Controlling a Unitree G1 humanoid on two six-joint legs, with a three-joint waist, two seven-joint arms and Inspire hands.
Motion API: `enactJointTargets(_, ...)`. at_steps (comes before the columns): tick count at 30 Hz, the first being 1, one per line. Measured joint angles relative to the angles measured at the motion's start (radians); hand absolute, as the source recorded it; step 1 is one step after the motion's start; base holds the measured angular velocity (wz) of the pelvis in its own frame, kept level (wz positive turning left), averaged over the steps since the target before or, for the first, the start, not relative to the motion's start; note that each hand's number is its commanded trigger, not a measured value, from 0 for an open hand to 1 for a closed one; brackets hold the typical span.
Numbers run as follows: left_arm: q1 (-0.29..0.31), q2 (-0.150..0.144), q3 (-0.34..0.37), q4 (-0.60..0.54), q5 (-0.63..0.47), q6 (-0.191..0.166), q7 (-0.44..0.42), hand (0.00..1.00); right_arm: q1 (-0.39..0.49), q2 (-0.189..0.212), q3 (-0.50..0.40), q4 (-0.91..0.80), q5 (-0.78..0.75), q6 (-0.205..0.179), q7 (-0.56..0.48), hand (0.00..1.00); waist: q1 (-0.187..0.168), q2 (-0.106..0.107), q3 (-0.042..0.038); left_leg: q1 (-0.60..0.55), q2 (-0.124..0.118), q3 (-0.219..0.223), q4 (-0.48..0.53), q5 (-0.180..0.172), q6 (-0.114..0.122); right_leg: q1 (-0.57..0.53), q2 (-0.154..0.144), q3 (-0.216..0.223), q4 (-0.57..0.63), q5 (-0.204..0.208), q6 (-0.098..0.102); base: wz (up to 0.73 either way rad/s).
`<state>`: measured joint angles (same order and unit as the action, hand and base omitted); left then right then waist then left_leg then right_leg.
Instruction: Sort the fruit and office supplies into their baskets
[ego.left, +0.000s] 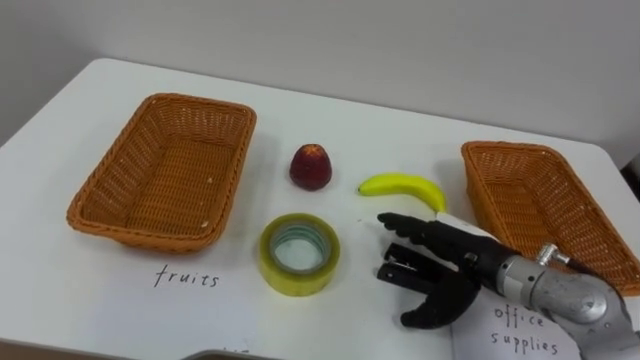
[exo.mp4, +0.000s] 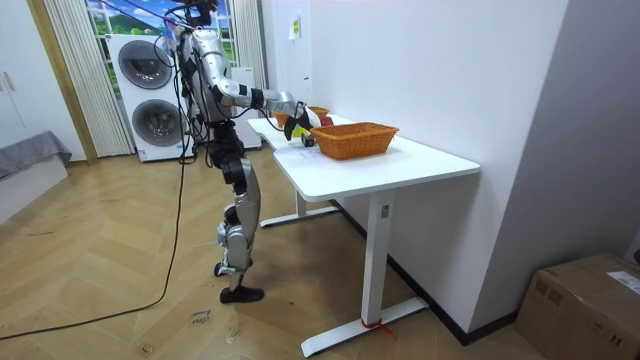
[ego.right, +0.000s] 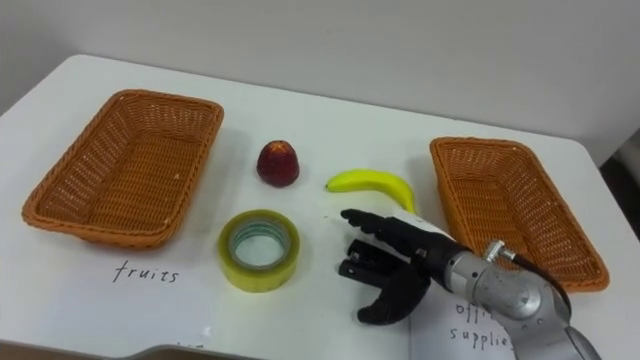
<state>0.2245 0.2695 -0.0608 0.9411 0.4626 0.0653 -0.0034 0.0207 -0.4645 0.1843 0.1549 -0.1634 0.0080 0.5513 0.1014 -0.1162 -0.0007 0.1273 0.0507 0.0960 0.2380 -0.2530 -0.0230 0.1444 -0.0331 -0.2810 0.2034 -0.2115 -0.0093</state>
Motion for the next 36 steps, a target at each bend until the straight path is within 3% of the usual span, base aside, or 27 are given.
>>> enactJointTargets(8,0.002,-0.002,0.011,0.0,0.003,0.004,-0.002,0.0,0.004,0.032,-0.006,-0.012,-0.143,-0.01,-0.023,0.0,-0.013,-0.001,-0.0009,-0.008,-0.004,-0.016,0.001,0.001,0.003,-0.004,-0.005,-0.02,0.0,0.0,0.0,0.07)
enactJointTargets(11,0.004,-0.005,0.012,-0.001,0.003,0.023,0.0,0.0,0.003,0.037,-0.007,-0.01,-0.206,-0.005,-0.046,0.0,-0.01,-0.001,-0.0011,-0.008,-0.005,-0.017,0.001,0.002,0.003,-0.004,-0.005,-0.02,0.0,0.001,0.002,0.0)
enactJointTargets(26,0.004,-0.019,0.038,-0.041,0.004,0.103,-0.01,0.0,0.0,0.059,-0.011,-0.095,-0.357,0.137,-0.035,0.0,-0.011,0.015,-0.0014,-0.011,-0.006,-0.015,-0.003,0.001,0.004,-0.003,0.0,-0.017,0.003,0.001,0.002,0.0)
enactJointTargets(36,0.008,-0.021,0.038,-0.071,0.011,0.12,-0.008,0.0,-0.001,0.075,-0.016,-0.125,-0.396,0.174,-0.002,0.0,-0.011,0.015,-0.0011,-0.013,-0.006,-0.014,-0.007,0.001,0.004,-0.014,0.001,-0.015,0.002,0.001,0.003,0.0)
